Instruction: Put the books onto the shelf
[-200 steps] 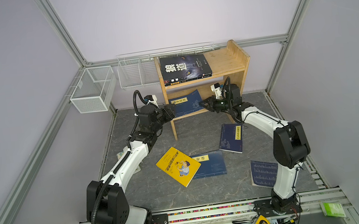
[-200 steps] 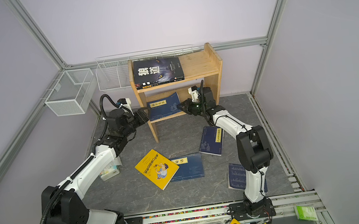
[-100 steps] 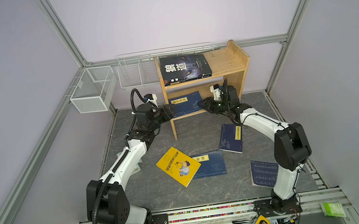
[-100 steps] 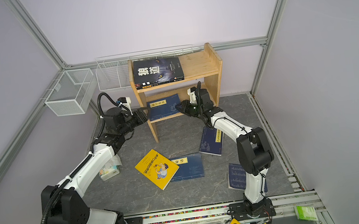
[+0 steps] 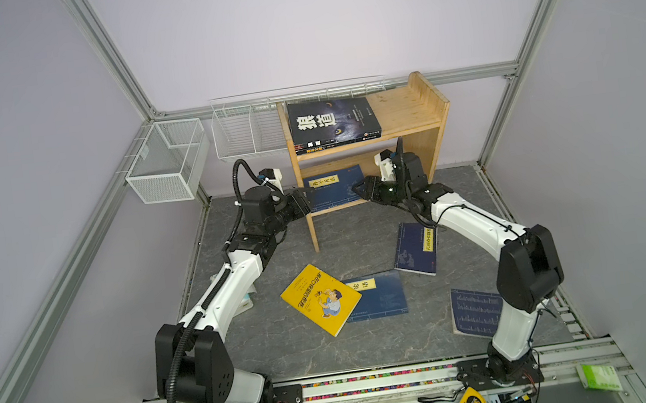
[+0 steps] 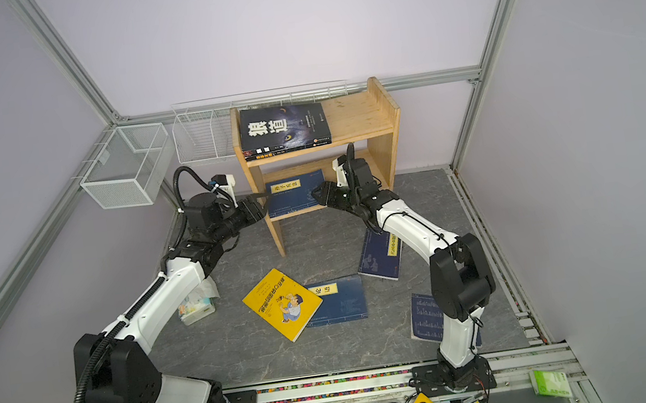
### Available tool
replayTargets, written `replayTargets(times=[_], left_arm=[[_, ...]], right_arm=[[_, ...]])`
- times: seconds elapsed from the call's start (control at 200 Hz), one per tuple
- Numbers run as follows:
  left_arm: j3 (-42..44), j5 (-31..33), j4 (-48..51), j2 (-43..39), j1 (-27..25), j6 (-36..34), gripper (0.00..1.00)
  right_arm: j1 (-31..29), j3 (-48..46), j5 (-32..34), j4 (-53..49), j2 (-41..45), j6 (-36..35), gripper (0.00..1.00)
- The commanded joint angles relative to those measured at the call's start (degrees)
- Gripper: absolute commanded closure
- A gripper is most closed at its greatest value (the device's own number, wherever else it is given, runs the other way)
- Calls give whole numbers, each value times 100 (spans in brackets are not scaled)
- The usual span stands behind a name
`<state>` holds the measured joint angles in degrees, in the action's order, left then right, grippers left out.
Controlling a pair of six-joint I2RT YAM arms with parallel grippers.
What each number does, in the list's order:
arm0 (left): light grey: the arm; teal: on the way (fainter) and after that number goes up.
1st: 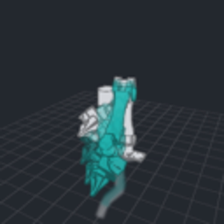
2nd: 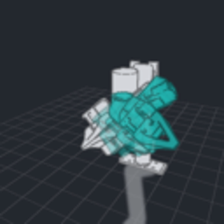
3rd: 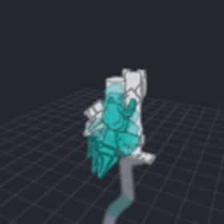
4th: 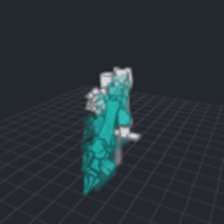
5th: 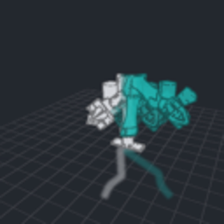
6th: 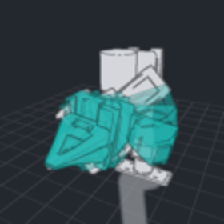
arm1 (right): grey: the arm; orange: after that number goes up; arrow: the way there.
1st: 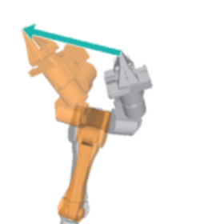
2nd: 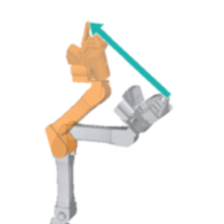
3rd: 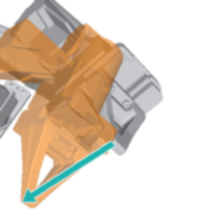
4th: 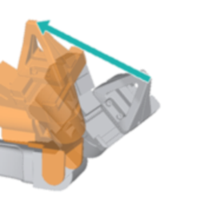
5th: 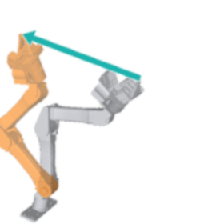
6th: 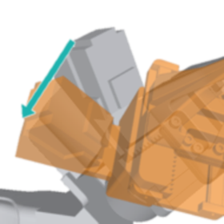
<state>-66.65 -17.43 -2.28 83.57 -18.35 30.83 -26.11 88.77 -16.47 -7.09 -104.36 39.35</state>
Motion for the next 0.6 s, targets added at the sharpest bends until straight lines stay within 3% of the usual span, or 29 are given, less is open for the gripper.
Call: replayTargets(times=[0.0,0.2,0.595], left_arm=[[-59,765,-492,228,448,534,42],[-1,728,-512,162,446,548,42],[-14,590,-625,202,446,617,42]], right_arm=[[-8,173,586,-773,59,-426,45],[-8,401,1128,-1067,38,-841,41],[-75,557,362,-670,-266,-907,58]])
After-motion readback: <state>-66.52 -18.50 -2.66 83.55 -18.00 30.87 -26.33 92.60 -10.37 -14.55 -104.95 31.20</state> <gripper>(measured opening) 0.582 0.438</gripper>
